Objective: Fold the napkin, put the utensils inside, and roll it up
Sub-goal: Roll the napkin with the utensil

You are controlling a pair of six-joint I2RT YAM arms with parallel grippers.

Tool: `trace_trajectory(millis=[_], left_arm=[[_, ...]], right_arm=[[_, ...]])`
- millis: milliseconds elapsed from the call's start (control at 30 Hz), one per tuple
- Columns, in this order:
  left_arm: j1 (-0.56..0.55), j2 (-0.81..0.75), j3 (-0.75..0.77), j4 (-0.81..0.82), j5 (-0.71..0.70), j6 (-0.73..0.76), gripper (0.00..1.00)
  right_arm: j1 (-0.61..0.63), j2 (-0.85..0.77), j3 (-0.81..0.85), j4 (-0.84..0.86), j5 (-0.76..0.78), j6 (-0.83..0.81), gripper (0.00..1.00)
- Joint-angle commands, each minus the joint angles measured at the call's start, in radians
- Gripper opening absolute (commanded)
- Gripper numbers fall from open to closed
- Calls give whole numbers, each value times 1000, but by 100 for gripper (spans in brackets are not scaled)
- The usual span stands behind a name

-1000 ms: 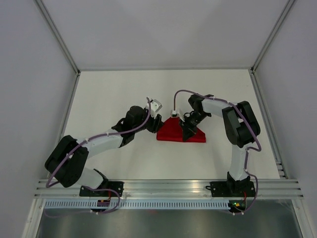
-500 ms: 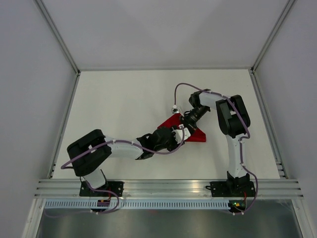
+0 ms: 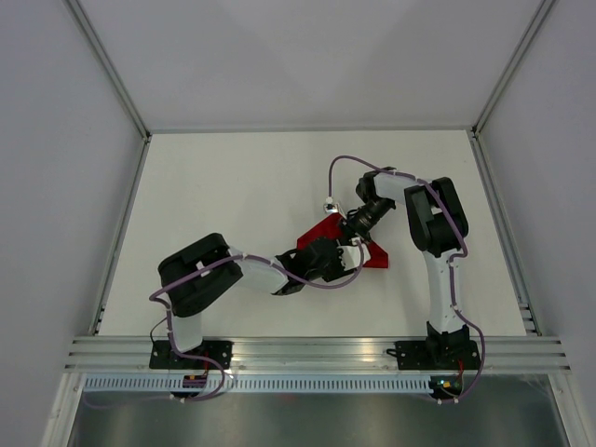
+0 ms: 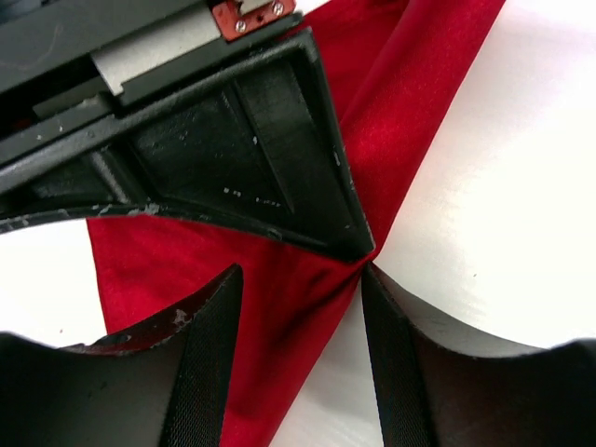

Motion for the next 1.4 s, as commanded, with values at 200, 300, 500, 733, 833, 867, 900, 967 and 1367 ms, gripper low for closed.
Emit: trace_trajectory(millis=[200, 300, 500, 733, 833, 867, 900, 967, 1367], left_arm=[[3, 81, 40, 19, 109, -20, 49], [22, 89, 49, -36, 164, -34, 39], [96, 110, 82, -156, 319, -79, 14], [177, 138, 124, -279, 528, -114, 2], [196, 153, 148, -320, 583, -117, 2], [202, 160, 158, -332, 595, -117, 2], [205, 169, 168, -354, 611, -114, 2], [214, 181, 204, -404, 635, -115, 2], [271, 245, 328, -578, 813, -169, 2]], right_arm=[[-5, 84, -5, 100, 187, -64, 14], [-5, 82, -5, 100, 187, -64, 14], [-4, 66, 3, 94, 180, -61, 22], [-5, -17, -18, 114, 164, -18, 57], [-7, -72, -26, 129, 147, 17, 62], [-8, -86, -28, 132, 142, 28, 63], [-10, -100, -29, 149, 139, 40, 63], [-19, -145, -29, 163, 133, 80, 64], [-132, -425, -196, 525, 125, 371, 66]])
